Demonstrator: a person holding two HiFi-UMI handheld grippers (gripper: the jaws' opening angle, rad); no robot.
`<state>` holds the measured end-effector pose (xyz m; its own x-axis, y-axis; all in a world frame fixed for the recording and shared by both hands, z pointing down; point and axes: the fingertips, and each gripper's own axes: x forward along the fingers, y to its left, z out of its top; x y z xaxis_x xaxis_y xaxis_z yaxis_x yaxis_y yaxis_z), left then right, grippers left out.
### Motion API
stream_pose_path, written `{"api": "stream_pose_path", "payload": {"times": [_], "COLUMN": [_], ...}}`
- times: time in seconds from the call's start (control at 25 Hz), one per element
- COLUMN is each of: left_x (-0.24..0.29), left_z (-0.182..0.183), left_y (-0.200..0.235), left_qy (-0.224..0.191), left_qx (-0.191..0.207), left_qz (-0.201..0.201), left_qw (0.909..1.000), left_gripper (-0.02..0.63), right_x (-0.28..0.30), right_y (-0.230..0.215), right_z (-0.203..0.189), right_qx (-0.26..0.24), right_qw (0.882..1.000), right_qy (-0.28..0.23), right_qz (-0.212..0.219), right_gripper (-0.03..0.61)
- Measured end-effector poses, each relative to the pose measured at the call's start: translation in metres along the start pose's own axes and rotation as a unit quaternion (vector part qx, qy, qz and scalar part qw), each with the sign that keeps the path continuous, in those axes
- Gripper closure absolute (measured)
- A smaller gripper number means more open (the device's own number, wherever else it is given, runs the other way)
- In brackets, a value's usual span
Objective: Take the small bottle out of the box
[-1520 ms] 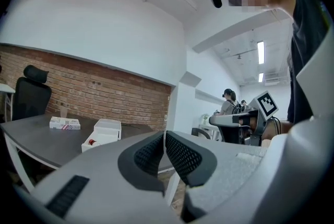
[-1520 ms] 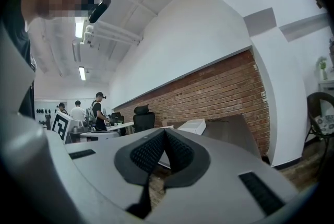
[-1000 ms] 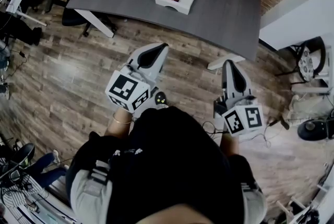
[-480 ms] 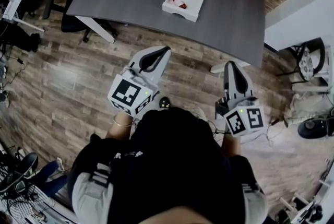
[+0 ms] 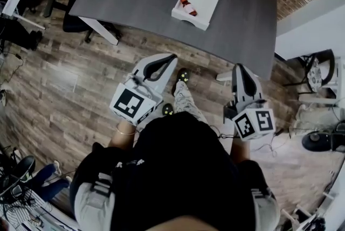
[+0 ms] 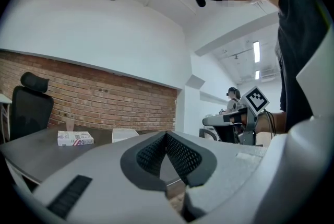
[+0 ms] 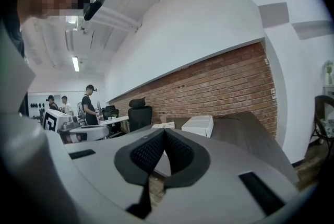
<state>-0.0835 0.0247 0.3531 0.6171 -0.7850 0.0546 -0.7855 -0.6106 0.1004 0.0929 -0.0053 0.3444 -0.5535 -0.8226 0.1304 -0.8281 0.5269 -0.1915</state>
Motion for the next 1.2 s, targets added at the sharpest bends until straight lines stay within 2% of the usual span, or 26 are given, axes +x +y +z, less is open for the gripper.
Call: {"api": "stream_pose_path", "payload": {"times": [0.32,0.48,0.56,0.64,0.92,1.2], "left_x": [0.017,0.036,0.048,0.058,0.095,0.135], "left_z": [0.011,0.012,0.02,0.026,0.032,0.03], "left_y": [0.054,0.095,0.111,0.123,0.157,0.179], "left_qy": [-0.001,0.007,-0.007,-0.01,0.002,0.008], "left_qx": [0.011,-0.021,-0.031,-0.023,-0.017,-0.015], "left_qz": [0.034,0.075,0.077,0.078,0.088,0.09], "left_qw": [0.9994,0.997,0.9965,0.9966,0.996,0.9958], "left_gripper": [0.614,0.614,0.614,0.614,0.614,0.614], "right_x": [0.069,0.106,0.125,0.143,0.2,0.236], "right_y": [-0.01,-0.02,-0.027,-0.034,-0.049,-0.072], "right_z": [0.011,0.012,0.014,0.015,0.014,0.006], "right_qx": [0.002,0.002,0.0,-0.001,-0.002,0.003], "right_qw": [0.999,0.999,0.999,0.998,0.996,0.994], "right_qy": [-0.005,0.002,0.009,0.015,0.038,0.062], "right_qz": [0.032,0.045,0.049,0.054,0.083,0.093], "right_gripper": [0.575,0.569,0.566,0.56,0.545,0.528]}}
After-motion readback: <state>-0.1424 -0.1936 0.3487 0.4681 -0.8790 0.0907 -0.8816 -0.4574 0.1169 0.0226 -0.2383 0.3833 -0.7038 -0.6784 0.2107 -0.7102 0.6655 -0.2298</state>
